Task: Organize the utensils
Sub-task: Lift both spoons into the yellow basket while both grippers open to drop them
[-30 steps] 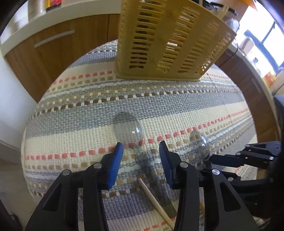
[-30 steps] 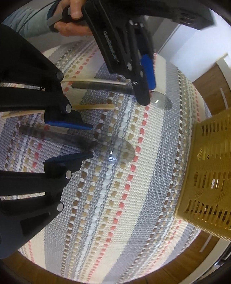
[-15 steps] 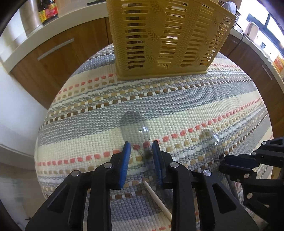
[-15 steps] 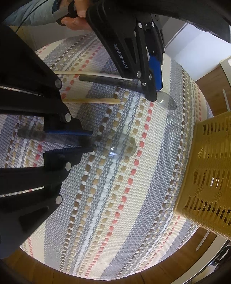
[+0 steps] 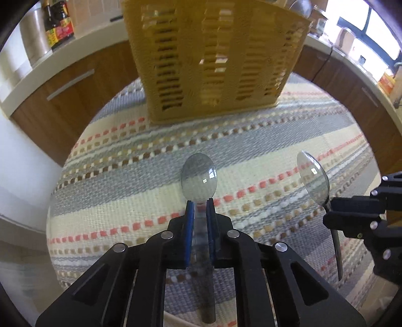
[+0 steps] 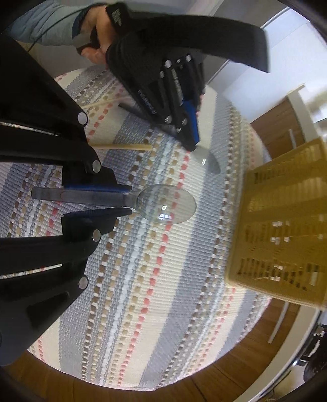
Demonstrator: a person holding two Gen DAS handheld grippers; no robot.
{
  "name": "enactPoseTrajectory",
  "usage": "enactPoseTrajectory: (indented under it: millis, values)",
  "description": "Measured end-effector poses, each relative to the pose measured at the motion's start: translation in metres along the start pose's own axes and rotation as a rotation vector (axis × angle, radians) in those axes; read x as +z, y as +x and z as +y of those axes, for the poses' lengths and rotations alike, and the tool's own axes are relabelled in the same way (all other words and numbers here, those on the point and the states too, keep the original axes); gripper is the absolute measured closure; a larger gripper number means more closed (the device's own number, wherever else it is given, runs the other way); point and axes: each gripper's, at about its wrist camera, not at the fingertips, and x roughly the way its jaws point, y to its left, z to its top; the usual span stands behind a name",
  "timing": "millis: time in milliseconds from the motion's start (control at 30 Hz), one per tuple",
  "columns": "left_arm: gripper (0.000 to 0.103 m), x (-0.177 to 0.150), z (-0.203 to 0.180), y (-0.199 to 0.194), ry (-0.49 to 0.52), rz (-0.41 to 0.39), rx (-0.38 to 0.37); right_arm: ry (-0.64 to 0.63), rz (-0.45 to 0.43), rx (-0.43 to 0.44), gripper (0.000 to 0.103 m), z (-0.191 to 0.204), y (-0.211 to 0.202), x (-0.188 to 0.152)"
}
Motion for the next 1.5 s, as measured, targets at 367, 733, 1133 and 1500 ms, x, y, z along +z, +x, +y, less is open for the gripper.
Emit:
enactPoseTrajectory:
  millis: [367,733,1133,1500]
  values:
    - [0.095,0.019,0.017,-0.087,-0.038,-0.298,-0.145,-0.01,-0.249,0.021,0.093,-0.015,-0.08,0.014]
    - [0.095,0.061,0.026,-0.175,-0.081,-0.685,-0.162,0.026,-0.592,0.051,0.093,-0.028,-0.145,0.07]
    - [0.095,0.099,0.029,-0.173,-0.107,-0.923,-0.142,0.004,-0.92,-0.067,0.093,-0.042,-0.166,0.115]
    - [0.095,0.107,0.027,-0.138,-0.103,-1.06,0.008,-0.017,-0.995,-0.176,0.093,-0.044,-0.131,0.125]
